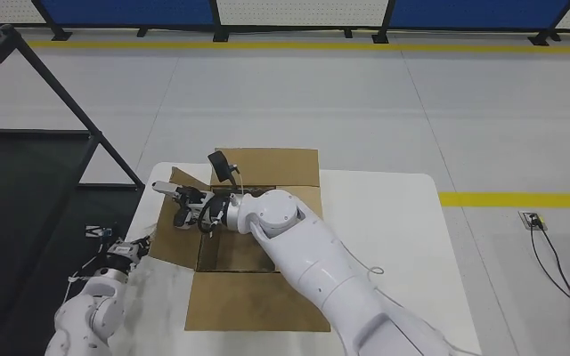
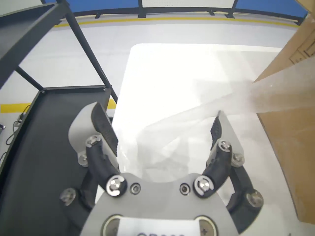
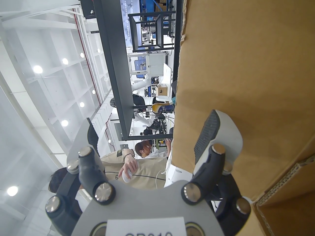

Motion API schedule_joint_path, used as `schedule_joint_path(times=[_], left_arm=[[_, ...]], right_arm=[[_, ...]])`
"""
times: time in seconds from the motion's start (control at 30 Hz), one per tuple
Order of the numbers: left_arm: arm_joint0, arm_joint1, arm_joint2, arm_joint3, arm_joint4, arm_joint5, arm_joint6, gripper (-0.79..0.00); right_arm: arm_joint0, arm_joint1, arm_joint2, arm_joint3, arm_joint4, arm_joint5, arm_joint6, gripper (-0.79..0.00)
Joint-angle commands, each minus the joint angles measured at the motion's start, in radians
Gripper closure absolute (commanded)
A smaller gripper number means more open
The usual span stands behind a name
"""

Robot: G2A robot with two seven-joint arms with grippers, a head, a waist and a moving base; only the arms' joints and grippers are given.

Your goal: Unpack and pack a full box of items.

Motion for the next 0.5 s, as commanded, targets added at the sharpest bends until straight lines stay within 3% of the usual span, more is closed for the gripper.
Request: schedule_joint_path(times=[0.0, 0.23, 0.47], left_arm=[[-0.023, -0.002, 0.001, 0.020, -0.021, 0.035, -0.006, -0.785], [-0.087, 0.001, -0.018, 0.080, -0.045, 0.135, -0.011, -0.785], [-0.099, 0.008, -0.031, 0.111, -0.061, 0.136, -0.006, -0.785]], right_arm=[[0.000, 0.000, 0.002, 0.000, -0.002, 0.002, 0.000, -0.785], [0.002, -0.001, 0.010, 0.000, -0.009, 0.013, 0.004, -0.785], [0.006, -0.002, 0.017, 0.004, -0.018, 0.020, 0.008, -0.785]])
